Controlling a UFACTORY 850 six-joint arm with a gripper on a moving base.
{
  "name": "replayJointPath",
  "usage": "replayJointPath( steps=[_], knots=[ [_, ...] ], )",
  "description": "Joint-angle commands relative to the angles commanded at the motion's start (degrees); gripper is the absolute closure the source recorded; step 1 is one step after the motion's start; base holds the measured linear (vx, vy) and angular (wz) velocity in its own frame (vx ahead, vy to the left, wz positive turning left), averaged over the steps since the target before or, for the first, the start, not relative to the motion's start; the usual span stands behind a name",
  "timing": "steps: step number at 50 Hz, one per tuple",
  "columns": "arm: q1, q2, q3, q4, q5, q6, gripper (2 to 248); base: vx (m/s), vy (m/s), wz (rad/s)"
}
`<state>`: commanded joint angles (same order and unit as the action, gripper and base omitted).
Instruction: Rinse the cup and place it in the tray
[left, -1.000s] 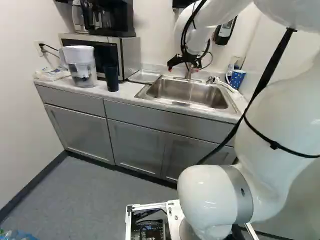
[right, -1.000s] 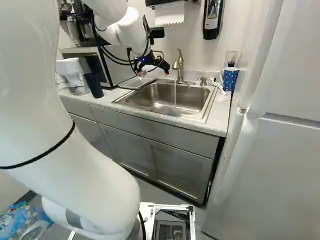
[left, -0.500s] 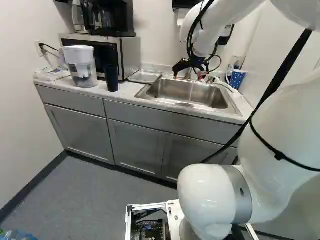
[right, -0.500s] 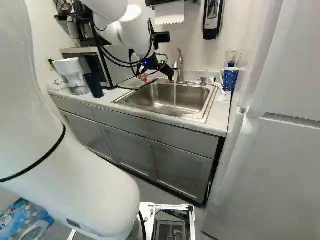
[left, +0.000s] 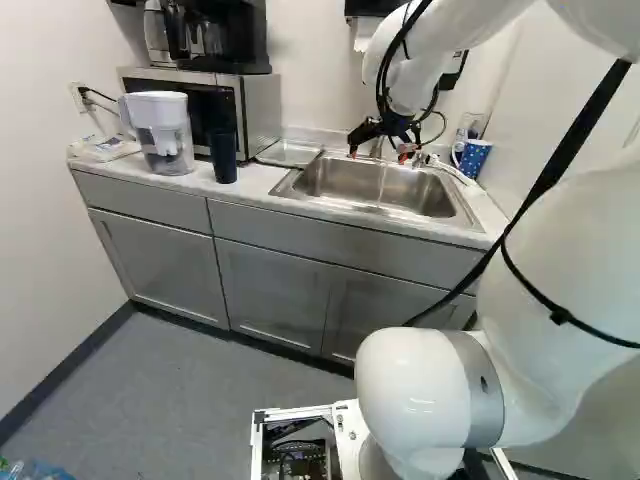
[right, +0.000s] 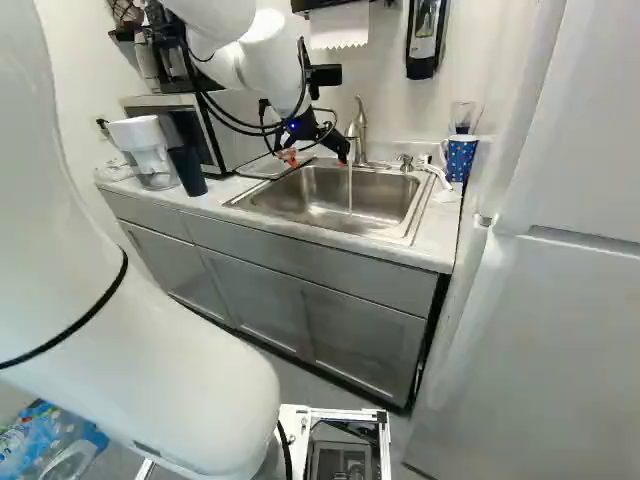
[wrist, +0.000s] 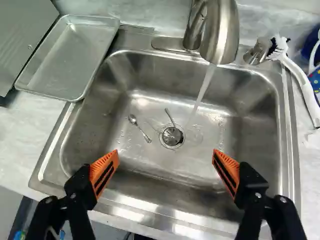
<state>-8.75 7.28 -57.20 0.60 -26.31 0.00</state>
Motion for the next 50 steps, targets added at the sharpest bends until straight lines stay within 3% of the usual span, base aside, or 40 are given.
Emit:
replayJointPath(
  steps=[23, 50],
  knots=[
    [1.10, 0.23, 0.21, 0.00, 1.54, 0.00, 3, 0.000, 0.000, 0.000],
    [4.78, -1.05, -0.99, 0.00, 9.34, 0.00, 3, 0.000, 0.000, 0.000]
  ],
)
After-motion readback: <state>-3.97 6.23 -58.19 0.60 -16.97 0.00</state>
